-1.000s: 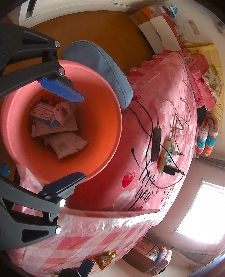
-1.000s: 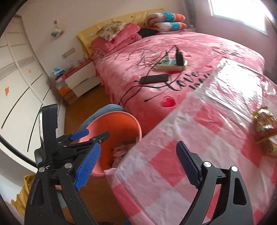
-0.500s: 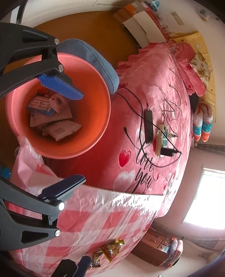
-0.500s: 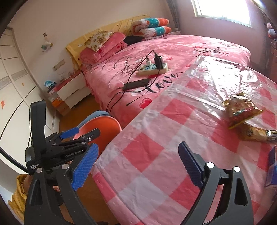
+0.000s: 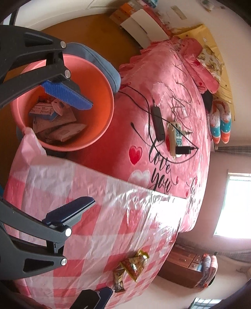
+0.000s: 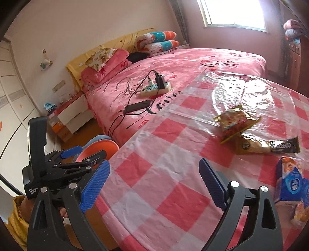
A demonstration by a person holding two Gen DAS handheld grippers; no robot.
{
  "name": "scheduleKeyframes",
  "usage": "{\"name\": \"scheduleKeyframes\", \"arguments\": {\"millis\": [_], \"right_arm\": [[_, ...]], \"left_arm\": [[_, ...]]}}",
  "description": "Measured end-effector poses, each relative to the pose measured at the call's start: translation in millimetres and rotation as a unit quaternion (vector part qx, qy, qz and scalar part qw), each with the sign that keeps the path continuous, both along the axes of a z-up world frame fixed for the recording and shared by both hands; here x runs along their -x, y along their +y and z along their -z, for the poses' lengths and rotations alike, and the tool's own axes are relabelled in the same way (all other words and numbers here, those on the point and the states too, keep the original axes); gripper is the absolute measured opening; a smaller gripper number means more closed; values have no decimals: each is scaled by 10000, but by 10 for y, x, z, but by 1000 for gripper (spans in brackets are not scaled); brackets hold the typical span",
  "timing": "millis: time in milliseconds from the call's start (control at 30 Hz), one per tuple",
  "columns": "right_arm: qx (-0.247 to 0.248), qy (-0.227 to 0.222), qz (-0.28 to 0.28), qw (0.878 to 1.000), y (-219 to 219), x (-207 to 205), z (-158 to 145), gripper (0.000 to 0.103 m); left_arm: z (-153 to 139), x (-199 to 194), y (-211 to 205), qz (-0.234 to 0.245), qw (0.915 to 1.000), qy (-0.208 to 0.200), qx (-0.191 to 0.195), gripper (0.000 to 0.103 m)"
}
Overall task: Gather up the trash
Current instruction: 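Move both tools back toward the remaining snacks on the bed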
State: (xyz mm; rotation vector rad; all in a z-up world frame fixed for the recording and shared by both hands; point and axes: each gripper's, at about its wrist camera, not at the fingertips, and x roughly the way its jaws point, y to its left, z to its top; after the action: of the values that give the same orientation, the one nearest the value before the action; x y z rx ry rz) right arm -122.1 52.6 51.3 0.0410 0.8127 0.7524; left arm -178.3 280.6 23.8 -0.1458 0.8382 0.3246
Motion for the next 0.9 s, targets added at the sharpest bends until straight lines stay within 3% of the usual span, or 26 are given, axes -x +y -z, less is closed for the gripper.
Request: {"name": "scheduleKeyframes", "arguments": {"millis": [900], "right_arm": [[-378, -127, 616, 9973, -873, -131, -29, 92]], "left_arm": [[-89, -308, -943, 783, 9955, 160, -502, 92]]}}
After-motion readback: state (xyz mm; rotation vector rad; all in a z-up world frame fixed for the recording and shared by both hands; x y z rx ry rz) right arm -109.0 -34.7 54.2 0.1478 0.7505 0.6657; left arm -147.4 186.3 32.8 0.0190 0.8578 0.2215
